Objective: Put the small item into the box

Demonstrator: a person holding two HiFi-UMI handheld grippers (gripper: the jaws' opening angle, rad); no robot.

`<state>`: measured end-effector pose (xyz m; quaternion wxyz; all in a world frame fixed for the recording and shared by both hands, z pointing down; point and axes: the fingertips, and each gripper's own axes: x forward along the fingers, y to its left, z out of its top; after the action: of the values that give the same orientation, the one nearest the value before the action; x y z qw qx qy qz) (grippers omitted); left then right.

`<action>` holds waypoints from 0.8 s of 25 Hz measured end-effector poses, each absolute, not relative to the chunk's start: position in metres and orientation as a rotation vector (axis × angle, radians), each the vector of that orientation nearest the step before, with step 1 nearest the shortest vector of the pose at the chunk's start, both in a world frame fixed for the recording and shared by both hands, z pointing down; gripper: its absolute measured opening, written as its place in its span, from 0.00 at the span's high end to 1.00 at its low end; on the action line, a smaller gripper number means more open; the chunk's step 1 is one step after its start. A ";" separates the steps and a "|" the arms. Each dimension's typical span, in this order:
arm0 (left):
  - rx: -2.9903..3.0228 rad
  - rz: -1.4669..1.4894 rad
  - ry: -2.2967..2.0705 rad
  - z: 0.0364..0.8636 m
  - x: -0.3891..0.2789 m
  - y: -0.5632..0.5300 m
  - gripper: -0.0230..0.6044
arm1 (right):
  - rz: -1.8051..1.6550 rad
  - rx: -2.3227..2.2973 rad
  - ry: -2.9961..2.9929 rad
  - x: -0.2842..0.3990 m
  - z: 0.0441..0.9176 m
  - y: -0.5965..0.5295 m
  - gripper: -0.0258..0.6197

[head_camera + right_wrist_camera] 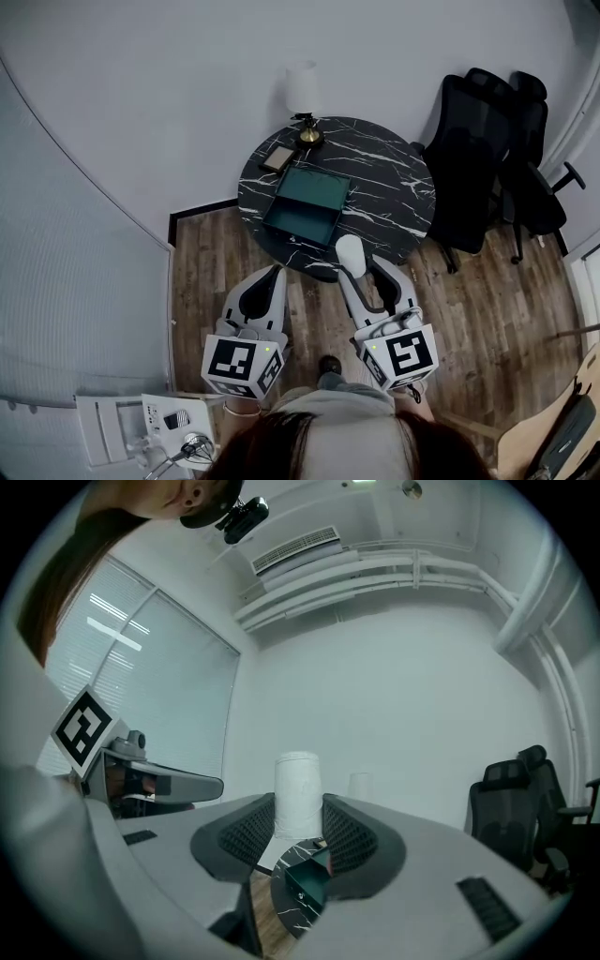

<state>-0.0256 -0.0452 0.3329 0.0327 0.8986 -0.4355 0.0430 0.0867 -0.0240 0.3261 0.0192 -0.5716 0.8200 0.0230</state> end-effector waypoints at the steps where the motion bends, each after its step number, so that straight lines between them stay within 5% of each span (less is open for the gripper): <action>1: 2.763 0.135 -1.346 0.333 -0.024 -0.047 0.95 | 0.069 -1.771 2.546 0.089 0.327 -0.026 0.69; 20: 2.740 0.170 -1.375 0.340 -0.019 -0.067 0.95 | 0.020 -1.676 2.605 0.087 0.334 -0.049 0.69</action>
<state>-0.0187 -0.0668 0.3395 0.0355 0.8919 -0.4475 0.0555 0.0865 -0.0485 0.3342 0.0221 -0.5410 0.8407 0.0063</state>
